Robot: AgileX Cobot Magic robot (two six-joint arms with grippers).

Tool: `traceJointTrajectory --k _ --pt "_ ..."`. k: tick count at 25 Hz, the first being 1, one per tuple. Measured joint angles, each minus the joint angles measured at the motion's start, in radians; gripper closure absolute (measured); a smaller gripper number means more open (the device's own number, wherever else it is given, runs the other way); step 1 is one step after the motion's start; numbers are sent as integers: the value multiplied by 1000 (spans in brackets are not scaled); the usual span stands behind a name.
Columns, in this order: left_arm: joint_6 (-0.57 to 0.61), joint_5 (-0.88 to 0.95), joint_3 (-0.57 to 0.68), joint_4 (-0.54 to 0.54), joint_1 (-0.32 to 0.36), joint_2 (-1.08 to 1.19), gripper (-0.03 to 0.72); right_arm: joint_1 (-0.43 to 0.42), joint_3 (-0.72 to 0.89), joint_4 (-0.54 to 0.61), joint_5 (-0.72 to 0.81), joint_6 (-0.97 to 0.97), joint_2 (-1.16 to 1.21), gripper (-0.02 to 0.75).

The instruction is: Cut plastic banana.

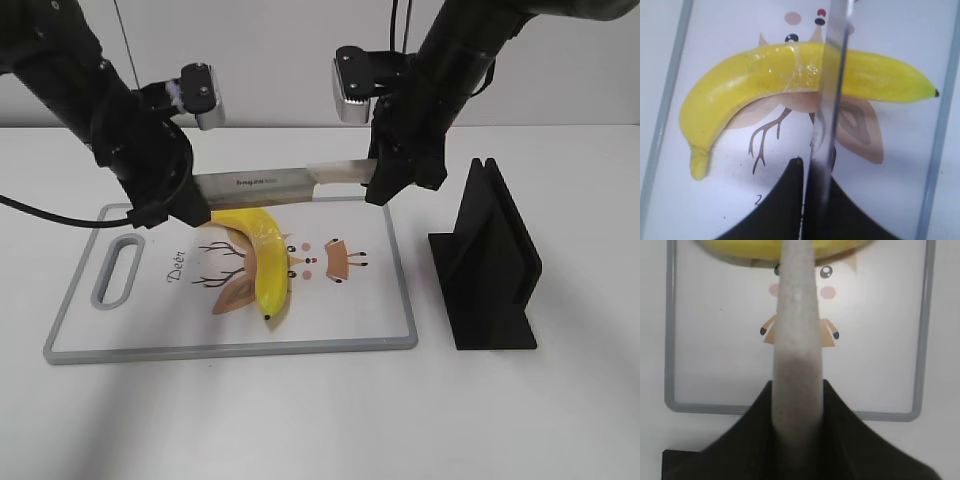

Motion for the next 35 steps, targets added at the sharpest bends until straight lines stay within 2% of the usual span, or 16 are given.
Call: traceJointTrajectory --k 7,10,13,18,20,25,29,32,35 --pt "-3 12 0 6 0 -116 694 0 0 2 3 0 -70 568" --pt "-4 -3 0 8 0 -132 661 0 0 3 -7 0 -76 568" --pt "-11 -7 0 -6 1 -133 523 0 0 -3 -9 5 -76 568" --pt "-17 -2 0 -27 1 -138 123 0 0 -16 -11 8 -76 569" --pt "-42 -3 0 -34 1 -138 40 0 0 -16 -11 8 -76 569" --pt "-163 -32 1 -21 2 -151 14 0 0 -29 -1 23 -81 569" --pt "-387 -137 1 30 22 -200 16 0 1 -88 41 66 -113 569" --pt "-561 -150 -4 69 55 -242 26 0 1 -96 79 121 -152 569" --pt "-772 -102 -10 163 96 -279 49 0 1 -93 89 298 -198 569"
